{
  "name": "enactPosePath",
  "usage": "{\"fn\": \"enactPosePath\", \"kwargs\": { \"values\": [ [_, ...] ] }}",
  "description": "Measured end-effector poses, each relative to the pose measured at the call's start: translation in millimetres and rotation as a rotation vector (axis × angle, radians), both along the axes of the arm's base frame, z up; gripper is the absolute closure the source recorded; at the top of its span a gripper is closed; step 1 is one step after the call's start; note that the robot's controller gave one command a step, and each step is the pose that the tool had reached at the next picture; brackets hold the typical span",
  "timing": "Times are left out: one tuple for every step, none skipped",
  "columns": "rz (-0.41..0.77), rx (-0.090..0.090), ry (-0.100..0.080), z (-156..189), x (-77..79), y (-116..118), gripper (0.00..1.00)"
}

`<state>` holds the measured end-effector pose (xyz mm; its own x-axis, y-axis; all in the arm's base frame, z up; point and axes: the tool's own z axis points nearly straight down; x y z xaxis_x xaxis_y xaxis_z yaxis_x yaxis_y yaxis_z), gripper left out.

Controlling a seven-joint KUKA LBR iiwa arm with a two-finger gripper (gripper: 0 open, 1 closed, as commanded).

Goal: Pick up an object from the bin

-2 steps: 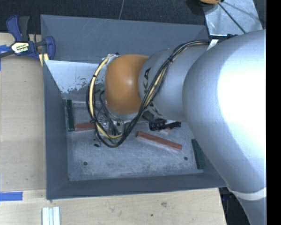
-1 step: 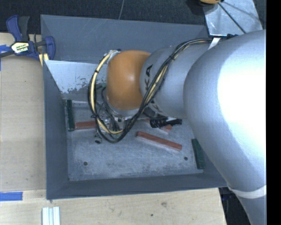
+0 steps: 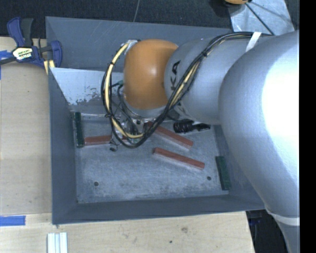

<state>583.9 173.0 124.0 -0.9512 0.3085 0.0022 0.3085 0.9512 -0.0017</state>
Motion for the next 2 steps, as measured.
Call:
{"fn": "enactPosePath", "kwargs": {
  "values": [
    [-0.008,0.0,-0.001,58,-10.7,6,1.0],
    [0.535,0.002,-0.007,-39,30.5,23,0.0]
  ]
}}
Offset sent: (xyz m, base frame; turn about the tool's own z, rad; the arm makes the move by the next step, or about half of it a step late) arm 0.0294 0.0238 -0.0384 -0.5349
